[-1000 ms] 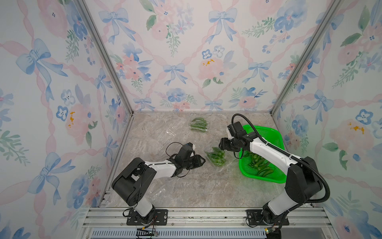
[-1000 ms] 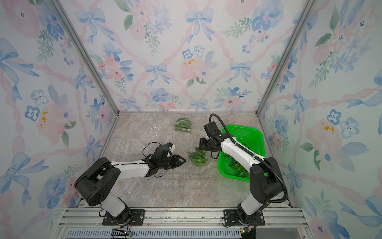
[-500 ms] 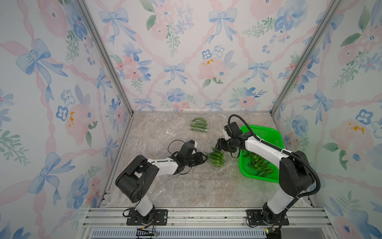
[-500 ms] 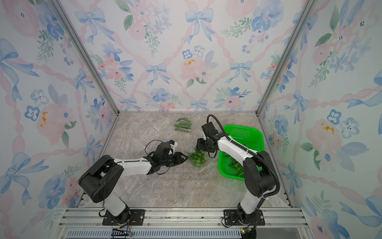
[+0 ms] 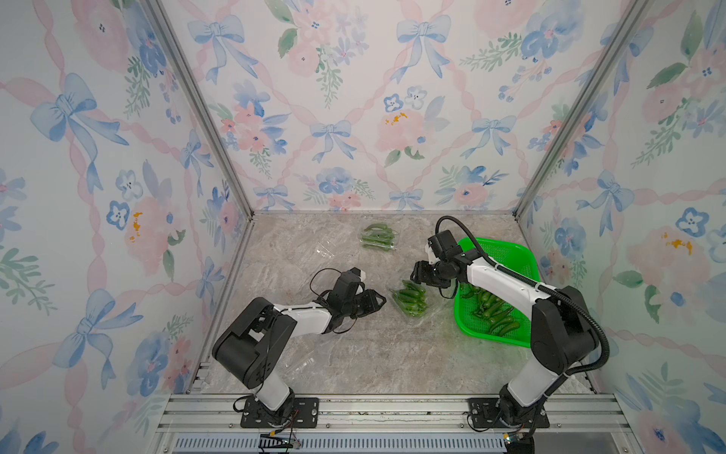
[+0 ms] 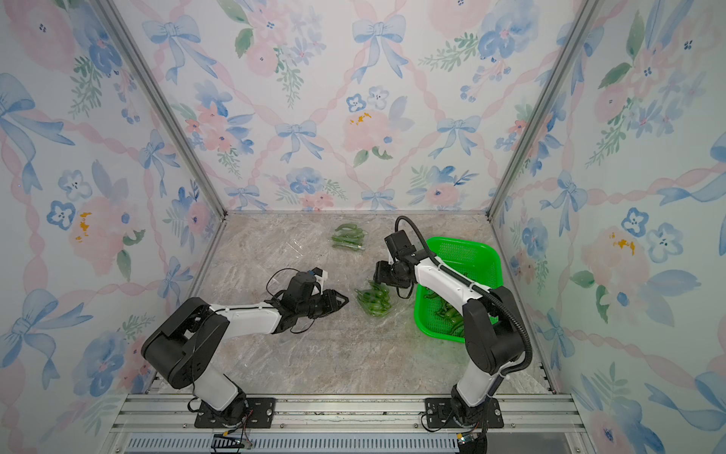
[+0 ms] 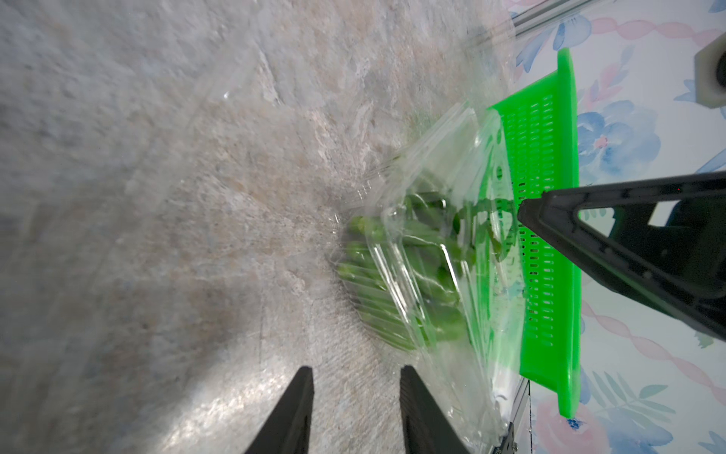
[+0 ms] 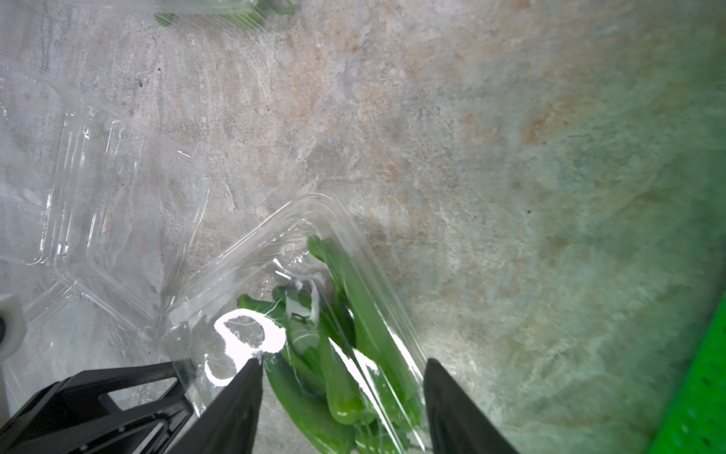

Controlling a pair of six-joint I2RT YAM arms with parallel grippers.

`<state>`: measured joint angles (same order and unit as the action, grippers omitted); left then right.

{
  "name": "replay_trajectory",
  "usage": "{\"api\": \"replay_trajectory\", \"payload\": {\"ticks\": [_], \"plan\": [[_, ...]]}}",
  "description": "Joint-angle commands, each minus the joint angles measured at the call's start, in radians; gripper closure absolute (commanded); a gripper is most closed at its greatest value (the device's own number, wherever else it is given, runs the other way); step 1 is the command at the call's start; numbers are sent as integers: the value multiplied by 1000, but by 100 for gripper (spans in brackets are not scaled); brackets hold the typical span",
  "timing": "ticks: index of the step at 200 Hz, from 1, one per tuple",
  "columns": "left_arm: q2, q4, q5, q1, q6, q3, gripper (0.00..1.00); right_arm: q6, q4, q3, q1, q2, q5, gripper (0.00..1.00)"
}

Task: Take small green peppers out of containers
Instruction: Open the packing box at the center of the board.

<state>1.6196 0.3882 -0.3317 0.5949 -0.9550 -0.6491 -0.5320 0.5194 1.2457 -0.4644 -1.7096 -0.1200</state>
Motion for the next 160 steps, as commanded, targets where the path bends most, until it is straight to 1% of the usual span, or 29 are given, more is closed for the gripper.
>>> {"api": "replay_trajectory", "payload": {"ticks": [1, 99, 106, 160], "plan": [[8, 6, -16, -4, 4, -19, 60, -8, 23, 22, 11, -2, 10, 35], [42, 17, -29, 3, -4, -29, 60, -14, 11, 4, 15, -4, 0, 34], [46, 17, -29, 4, -2, -60, 60, -14, 12, 4, 14, -4, -1, 34], [58, 26, -30, 11, -7, -67, 60, -18, 4, -12, 15, 4, -6, 34]]}}
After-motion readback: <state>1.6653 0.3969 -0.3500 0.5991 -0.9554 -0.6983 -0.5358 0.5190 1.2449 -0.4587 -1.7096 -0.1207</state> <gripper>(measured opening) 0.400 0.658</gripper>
